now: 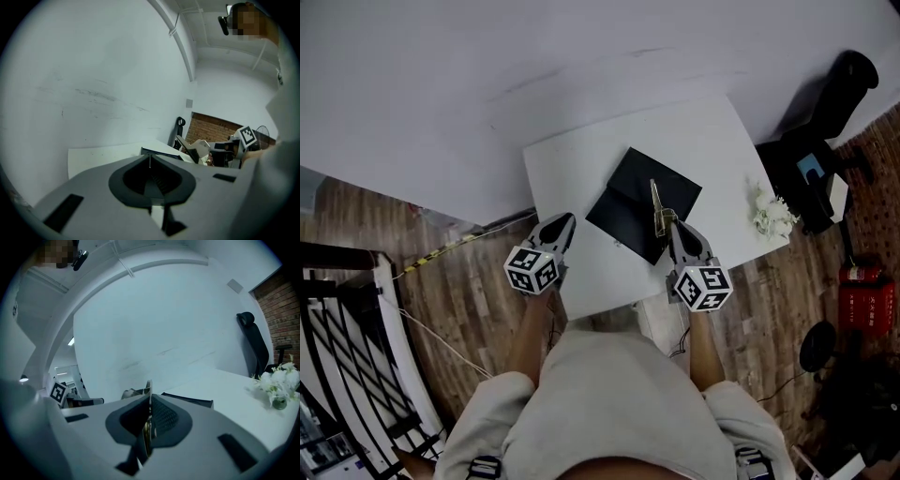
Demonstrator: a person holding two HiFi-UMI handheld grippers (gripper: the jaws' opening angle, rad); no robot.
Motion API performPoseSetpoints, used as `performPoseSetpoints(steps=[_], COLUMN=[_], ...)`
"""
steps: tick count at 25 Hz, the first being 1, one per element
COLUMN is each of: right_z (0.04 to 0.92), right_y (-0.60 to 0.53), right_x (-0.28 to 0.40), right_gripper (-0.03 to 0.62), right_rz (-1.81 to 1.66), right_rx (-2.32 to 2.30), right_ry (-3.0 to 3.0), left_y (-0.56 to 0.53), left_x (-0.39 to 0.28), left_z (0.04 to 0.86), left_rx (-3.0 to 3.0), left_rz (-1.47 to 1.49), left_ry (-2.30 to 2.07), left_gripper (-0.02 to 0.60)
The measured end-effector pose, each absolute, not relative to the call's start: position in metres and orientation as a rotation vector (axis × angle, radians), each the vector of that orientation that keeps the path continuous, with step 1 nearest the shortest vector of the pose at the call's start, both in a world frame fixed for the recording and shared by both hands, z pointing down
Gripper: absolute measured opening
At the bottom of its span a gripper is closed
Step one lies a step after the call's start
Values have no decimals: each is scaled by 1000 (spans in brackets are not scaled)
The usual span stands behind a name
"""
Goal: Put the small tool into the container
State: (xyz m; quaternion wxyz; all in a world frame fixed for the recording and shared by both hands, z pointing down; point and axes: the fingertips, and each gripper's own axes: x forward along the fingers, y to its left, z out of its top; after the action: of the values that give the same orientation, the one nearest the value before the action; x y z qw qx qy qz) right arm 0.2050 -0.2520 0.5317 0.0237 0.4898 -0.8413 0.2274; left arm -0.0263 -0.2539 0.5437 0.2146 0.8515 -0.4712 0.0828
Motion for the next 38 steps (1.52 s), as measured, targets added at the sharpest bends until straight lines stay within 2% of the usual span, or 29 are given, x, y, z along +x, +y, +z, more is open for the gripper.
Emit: performPoseSetpoints(steps=[25, 38], right_z=[579, 588], right_y=[-251, -262], right_x=[151, 127], right_gripper=[8, 8], right_rz=[736, 487], right_rx=[1574, 1384], right_ry=[-2425, -2359], left_y=[-269, -268], left_x=[-69, -86], left_z=[596, 609], left_rx=[2354, 2321], left_rz=[241, 231], left_ry=[-1128, -1126], left_gripper=[15, 15])
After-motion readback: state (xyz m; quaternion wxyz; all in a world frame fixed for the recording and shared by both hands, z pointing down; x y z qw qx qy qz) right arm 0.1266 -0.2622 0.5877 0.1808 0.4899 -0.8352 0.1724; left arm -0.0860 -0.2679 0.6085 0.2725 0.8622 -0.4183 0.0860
